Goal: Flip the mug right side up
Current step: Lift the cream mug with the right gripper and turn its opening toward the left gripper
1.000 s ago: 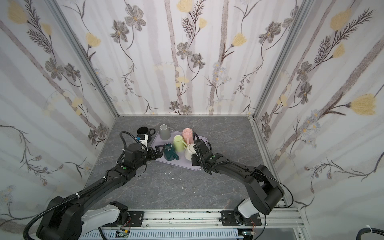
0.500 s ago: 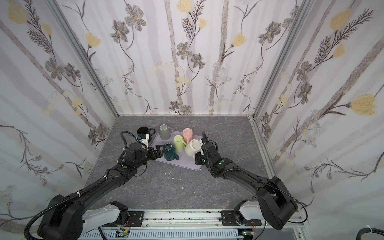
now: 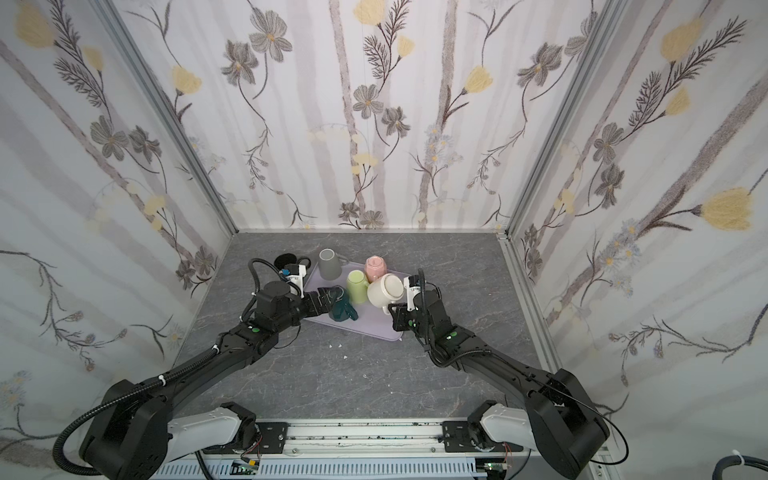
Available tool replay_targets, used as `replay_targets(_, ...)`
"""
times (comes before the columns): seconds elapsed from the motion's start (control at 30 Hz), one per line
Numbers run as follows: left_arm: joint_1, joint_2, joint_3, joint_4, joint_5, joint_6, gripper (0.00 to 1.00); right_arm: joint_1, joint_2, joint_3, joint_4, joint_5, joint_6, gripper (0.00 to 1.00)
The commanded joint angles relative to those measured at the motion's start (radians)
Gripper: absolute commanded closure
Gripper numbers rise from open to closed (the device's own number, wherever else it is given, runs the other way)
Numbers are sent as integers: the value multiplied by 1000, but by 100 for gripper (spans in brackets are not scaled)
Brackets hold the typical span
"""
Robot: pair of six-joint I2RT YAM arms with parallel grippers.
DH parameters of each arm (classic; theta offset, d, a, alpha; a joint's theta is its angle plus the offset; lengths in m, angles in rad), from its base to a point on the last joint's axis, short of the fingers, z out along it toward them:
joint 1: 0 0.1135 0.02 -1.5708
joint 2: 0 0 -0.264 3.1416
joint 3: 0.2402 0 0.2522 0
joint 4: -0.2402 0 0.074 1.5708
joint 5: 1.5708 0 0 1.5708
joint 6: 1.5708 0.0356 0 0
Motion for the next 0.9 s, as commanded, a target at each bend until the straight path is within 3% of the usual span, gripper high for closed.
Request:
replay_targets(0.0, -21, 3, 27, 53, 42, -55, 0, 0, -30, -17, 197, -30, 12, 93)
replay_targets(0.53, -112, 41, 70, 178, 99, -143, 0, -7, -137, -67, 261, -3, 13, 94)
replay_targets(0.87, -117, 139, 62, 371, 222, -237, 1, -10, -195, -104, 328, -3, 42, 94)
